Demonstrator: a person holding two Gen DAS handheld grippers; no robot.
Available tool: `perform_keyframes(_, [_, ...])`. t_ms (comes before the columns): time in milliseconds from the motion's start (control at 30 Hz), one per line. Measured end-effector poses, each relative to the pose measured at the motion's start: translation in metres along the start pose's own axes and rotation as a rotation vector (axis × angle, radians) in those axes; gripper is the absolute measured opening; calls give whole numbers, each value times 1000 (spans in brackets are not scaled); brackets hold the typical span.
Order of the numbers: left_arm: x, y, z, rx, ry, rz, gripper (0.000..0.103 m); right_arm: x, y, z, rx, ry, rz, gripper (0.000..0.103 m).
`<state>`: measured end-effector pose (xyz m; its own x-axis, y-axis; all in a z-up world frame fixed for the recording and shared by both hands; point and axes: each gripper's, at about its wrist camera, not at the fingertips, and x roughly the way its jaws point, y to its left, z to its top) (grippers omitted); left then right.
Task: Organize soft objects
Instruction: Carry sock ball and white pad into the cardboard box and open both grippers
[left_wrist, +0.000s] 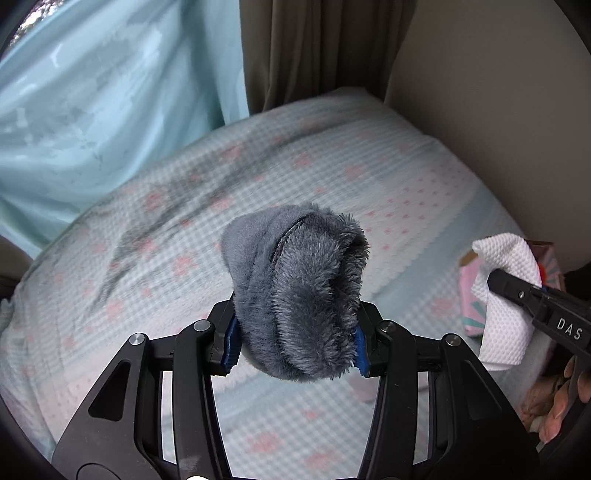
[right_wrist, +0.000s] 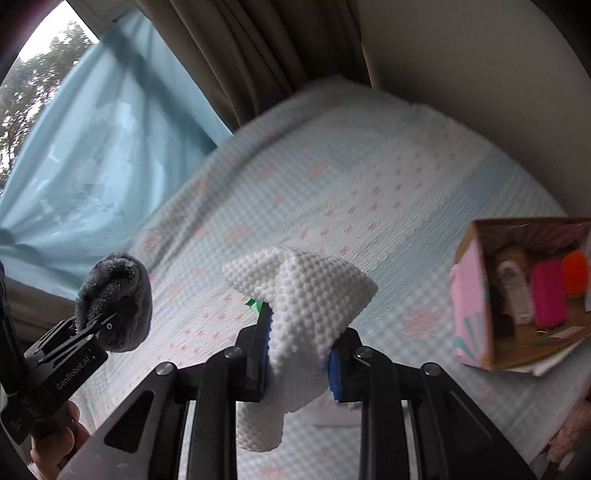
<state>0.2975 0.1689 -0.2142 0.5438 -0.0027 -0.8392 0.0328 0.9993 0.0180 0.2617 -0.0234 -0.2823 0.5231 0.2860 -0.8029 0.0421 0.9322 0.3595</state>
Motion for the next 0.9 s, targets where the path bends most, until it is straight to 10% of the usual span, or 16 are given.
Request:
perform_keyframes(433, [-109, -107, -21, -15, -63, -94, 43, -145, -54, -11, -10, -93, -7, 23])
perform_keyframes(900, [-80, -284, -6, 30, -11, -160, 43, -181, -213, 17, 1, -88, -70, 23])
